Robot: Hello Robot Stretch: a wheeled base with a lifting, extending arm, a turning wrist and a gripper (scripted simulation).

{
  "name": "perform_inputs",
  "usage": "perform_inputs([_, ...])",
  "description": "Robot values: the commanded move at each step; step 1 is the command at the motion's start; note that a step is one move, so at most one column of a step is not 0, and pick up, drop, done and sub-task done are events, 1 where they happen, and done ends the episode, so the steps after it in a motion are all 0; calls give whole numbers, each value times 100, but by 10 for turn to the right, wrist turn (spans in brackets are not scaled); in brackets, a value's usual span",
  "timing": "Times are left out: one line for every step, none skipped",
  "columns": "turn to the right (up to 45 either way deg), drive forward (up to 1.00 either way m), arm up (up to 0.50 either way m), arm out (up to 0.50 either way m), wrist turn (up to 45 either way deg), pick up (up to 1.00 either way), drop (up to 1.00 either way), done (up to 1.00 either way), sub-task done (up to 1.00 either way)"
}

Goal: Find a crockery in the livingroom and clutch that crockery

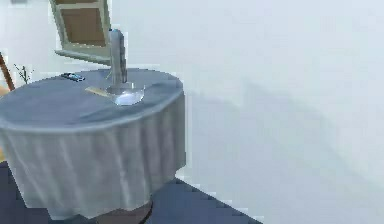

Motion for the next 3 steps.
perform_inputs([360, 0, 0, 0, 0, 0, 0, 0, 0])
perform_inputs([0, 5, 0, 0, 0, 0, 0, 0, 0])
perform_inputs([-450, 0, 0, 0, 0, 0, 0, 0, 0])
